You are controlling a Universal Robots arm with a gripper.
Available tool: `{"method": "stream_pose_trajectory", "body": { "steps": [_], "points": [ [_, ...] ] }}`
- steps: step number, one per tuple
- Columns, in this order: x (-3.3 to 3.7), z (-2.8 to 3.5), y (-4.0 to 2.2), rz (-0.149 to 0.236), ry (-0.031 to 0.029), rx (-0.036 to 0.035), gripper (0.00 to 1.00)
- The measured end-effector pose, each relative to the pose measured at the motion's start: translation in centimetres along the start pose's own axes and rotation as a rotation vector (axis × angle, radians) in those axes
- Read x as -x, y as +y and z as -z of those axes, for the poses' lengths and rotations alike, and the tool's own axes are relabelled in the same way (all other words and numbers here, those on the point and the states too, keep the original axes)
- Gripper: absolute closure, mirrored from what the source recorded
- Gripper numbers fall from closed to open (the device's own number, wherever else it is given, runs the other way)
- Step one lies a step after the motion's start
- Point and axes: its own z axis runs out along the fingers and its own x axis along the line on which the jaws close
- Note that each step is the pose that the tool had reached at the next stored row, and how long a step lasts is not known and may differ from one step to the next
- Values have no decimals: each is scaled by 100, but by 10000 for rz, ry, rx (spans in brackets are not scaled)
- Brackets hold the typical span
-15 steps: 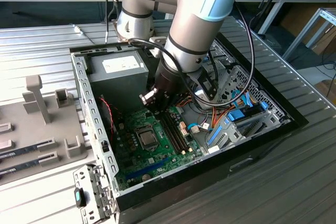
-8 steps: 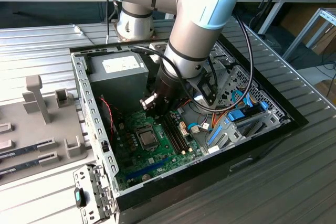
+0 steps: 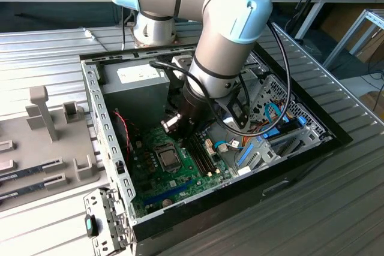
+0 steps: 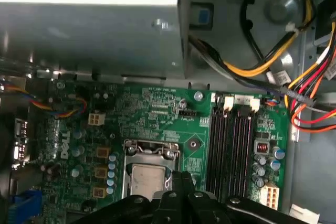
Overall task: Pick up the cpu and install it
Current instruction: 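Install the first cpu locking lever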
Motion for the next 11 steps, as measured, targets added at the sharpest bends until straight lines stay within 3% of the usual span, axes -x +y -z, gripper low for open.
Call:
{"method": "stream_pose_trajectory", "body": {
  "steps": [3,8,11],
  "points": [
    [-1,-22,-30,1,10,-91,90],
    [-2,-69,-91,9,37,-324,90],
    [-2,-101,-129,8,67,-548,90]
  ]
}}
